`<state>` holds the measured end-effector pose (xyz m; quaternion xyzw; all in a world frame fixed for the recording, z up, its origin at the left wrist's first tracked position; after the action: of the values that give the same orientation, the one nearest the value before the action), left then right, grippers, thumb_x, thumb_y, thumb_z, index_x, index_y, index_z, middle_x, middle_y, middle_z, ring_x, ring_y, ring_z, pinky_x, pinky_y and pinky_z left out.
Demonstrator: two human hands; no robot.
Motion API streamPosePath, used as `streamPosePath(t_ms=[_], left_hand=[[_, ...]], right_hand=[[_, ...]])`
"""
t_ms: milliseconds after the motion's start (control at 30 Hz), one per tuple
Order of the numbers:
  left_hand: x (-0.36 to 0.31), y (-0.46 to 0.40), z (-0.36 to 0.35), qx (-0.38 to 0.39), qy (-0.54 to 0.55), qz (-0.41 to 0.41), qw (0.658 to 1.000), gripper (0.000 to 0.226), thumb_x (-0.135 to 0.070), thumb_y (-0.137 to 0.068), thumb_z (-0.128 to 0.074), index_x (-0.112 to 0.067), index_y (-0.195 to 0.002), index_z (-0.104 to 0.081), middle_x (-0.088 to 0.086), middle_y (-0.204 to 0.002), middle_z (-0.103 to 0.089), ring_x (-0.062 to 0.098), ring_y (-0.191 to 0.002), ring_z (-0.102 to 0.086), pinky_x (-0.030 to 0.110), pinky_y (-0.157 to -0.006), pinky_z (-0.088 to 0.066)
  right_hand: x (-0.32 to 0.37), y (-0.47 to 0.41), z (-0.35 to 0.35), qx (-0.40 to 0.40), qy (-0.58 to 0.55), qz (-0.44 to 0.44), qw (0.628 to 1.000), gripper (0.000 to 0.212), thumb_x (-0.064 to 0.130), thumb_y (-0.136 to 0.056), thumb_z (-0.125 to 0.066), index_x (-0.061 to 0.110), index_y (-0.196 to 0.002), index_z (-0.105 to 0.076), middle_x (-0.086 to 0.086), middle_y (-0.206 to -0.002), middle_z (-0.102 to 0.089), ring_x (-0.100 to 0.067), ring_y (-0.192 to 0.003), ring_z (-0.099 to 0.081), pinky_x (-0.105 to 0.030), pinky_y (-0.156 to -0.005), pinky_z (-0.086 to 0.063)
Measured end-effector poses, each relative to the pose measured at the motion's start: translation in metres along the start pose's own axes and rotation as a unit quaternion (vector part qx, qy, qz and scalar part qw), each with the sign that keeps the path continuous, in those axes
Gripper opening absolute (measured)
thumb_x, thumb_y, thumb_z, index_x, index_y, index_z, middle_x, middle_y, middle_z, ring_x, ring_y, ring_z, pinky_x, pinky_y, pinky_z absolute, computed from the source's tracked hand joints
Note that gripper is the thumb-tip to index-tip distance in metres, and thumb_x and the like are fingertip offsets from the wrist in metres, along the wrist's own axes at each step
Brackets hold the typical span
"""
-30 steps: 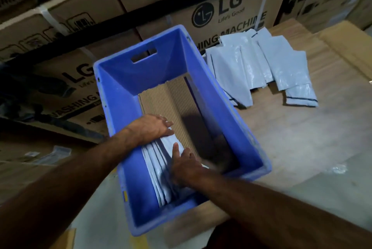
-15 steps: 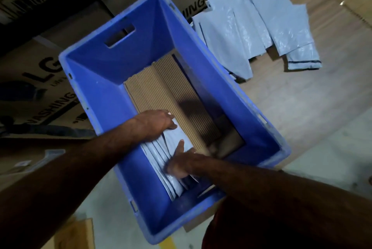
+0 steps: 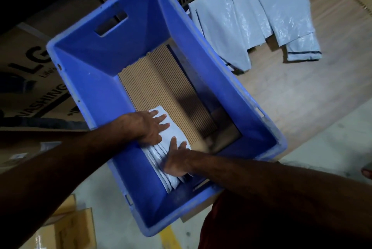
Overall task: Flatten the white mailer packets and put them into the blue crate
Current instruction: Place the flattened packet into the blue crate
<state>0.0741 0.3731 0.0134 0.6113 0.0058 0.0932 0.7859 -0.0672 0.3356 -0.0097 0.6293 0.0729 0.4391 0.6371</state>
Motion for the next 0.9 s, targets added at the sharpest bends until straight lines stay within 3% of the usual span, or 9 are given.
streamPosePath(t_ms=[67, 167, 333, 400, 467, 600, 733, 900], left_hand=[[-0.002, 0.005, 0.0, -0.028, 0.012, 0.001, 1.0, 0.065, -0.046, -0.109, -0.023, -0.023, -0.163, 0.004, 0.009, -0.169, 0.015, 0.029, -0.156, 0.009, 0.041, -0.125, 0.0], [-0.002, 0.018, 0.002, -0.086, 0.04, 0.005, 0.995, 0.064, -0.045, -0.109, -0.023, -0.019, -0.163, -0.001, 0.014, -0.169, 0.009, 0.03, -0.157, 0.002, 0.04, -0.125, -0.004], [0.002, 0.053, 0.002, -0.185, 0.119, 0.079, 0.972, 0.067, -0.051, -0.104, -0.013, -0.019, -0.163, -0.011, 0.014, -0.17, -0.005, 0.028, -0.155, -0.012, 0.038, -0.125, -0.01], [0.003, 0.071, 0.007, -0.311, 0.147, 0.115, 0.932, 0.076, -0.051, -0.095, -0.012, -0.016, -0.158, -0.031, 0.018, -0.164, -0.026, 0.033, -0.149, -0.033, 0.046, -0.121, -0.025], [0.004, 0.087, 0.012, -0.417, 0.159, 0.143, 0.883, 0.067, -0.044, -0.093, -0.028, -0.011, -0.146, -0.053, 0.023, -0.151, -0.048, 0.039, -0.133, -0.054, 0.057, -0.109, -0.041], [-0.008, 0.115, 0.038, -0.498, 0.191, 0.215, 0.818, 0.064, -0.038, -0.094, -0.033, -0.007, -0.146, -0.052, 0.025, -0.153, -0.044, 0.04, -0.137, -0.049, 0.062, -0.114, -0.035], [-0.029, 0.127, 0.076, -0.534, 0.23, 0.255, 0.772, 0.065, -0.036, -0.094, -0.031, -0.005, -0.148, -0.049, 0.025, -0.156, -0.039, 0.041, -0.141, -0.044, 0.062, -0.117, -0.028], [-0.056, 0.127, 0.136, -0.542, 0.269, 0.295, 0.739, 0.066, -0.035, -0.09, -0.032, -0.003, -0.143, -0.054, 0.026, -0.152, -0.045, 0.041, -0.138, -0.048, 0.059, -0.116, -0.031]], right_hand=[[0.002, 0.006, 0.004, -0.006, 0.028, -0.021, 0.999, 0.097, 0.036, -0.102, -0.053, 0.011, -0.157, 0.022, -0.028, -0.165, 0.013, -0.046, -0.153, -0.004, -0.058, -0.123, -0.016], [0.008, 0.022, 0.021, -0.015, 0.049, 0.021, 0.998, 0.096, 0.037, -0.102, -0.054, 0.006, -0.158, 0.017, -0.029, -0.164, 0.012, -0.045, -0.153, -0.006, -0.055, -0.123, -0.019], [0.006, 0.047, 0.055, -0.119, 0.141, 0.059, 0.981, 0.098, 0.047, -0.1, -0.053, 0.01, -0.159, 0.015, -0.024, -0.166, 0.017, -0.034, -0.156, -0.003, -0.048, -0.122, -0.02], [0.007, 0.066, 0.074, -0.199, 0.184, 0.106, 0.957, 0.089, 0.04, -0.101, -0.049, 0.007, -0.16, 0.009, -0.024, -0.166, 0.013, -0.033, -0.156, -0.01, -0.044, -0.122, -0.024], [0.004, 0.087, 0.091, -0.284, 0.24, 0.148, 0.917, 0.082, 0.03, -0.099, -0.044, 0.004, -0.16, 0.004, -0.026, -0.166, 0.009, -0.034, -0.155, -0.015, -0.044, -0.123, -0.026], [-0.008, 0.123, 0.13, -0.466, 0.289, 0.211, 0.809, 0.074, 0.023, -0.085, -0.026, -0.002, -0.154, -0.033, -0.029, -0.16, -0.029, -0.037, -0.142, -0.044, -0.046, -0.111, -0.044], [-0.036, 0.14, 0.175, -0.513, 0.346, 0.204, 0.759, 0.07, 0.018, -0.085, -0.033, -0.003, -0.152, -0.039, -0.03, -0.158, -0.03, -0.04, -0.142, -0.043, -0.049, -0.111, -0.044], [-0.08, 0.142, 0.241, -0.496, 0.398, 0.217, 0.74, 0.077, 0.018, -0.086, -0.049, 0.006, -0.159, -0.027, -0.023, -0.166, -0.014, -0.035, -0.153, -0.024, -0.048, -0.122, -0.027]])
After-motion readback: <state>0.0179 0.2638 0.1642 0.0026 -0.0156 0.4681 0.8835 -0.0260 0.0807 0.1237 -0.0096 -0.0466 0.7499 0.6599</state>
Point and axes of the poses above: each hand's wrist, its own y-axis away from the middle knuckle, its own z-axis out of the back of the hand, x = y × z, the point moved 3 cm from there along -y, towards the middle knuckle
